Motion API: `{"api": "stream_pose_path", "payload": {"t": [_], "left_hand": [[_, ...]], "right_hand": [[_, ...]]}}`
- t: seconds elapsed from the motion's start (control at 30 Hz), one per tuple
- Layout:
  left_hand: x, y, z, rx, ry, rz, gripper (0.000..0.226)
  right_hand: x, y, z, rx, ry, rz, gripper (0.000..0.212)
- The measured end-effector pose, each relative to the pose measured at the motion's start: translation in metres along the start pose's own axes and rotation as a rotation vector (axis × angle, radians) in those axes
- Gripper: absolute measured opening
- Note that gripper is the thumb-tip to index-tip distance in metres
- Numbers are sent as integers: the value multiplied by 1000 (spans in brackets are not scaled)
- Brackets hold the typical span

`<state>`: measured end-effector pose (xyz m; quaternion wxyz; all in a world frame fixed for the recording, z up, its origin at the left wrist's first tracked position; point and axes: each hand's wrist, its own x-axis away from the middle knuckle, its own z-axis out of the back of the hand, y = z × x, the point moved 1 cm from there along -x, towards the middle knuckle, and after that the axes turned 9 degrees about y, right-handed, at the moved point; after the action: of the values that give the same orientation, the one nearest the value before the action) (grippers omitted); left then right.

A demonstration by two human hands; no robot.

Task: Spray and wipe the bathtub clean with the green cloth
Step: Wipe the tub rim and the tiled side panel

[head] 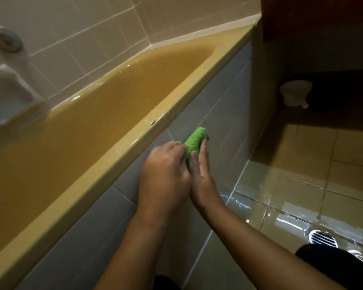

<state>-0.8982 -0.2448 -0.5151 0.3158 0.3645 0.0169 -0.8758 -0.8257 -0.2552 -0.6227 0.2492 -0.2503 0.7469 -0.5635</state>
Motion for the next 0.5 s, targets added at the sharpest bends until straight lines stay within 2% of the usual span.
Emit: {"api": "stream_pose_path", "payload": {"t": [0.03, 0.1, 0.17, 0.23, 0.3, 0.33, 0.4, 0.47, 0.5], "left_hand": [[-10, 5, 13, -72, 24, -101, 47], [-31, 15, 35, -219, 4, -180, 60], [-58, 16, 45, -283, -133, -109, 61], [-88, 2, 43, -276, -281, -9, 45], [-108, -15, 38, -252, -465, 30, 45], [-113, -22, 34, -193, -541, 43, 49], [-122, -29, 23, -74, -627, 48, 51], [-127, -35, 14, -54, -657, 36, 54], [-129, -36, 11, -50, -663, 31, 57]], "right_hand": [[-4, -3, -6, 37, 33, 43, 75], [-13, -12, -18, 72, 118, 126, 63], [-26, -22, -28, 74, 261, 209, 60], [-41, -24, -30, 94, 415, 302, 63], [-52, -8, -30, 122, 492, 354, 64], [-55, 3, -29, 124, 514, 327, 66], [-58, 22, -25, 71, 564, 160, 76], [-57, 21, -23, -23, 616, -54, 91], [-56, 12, -27, -45, 623, -86, 94]]}}
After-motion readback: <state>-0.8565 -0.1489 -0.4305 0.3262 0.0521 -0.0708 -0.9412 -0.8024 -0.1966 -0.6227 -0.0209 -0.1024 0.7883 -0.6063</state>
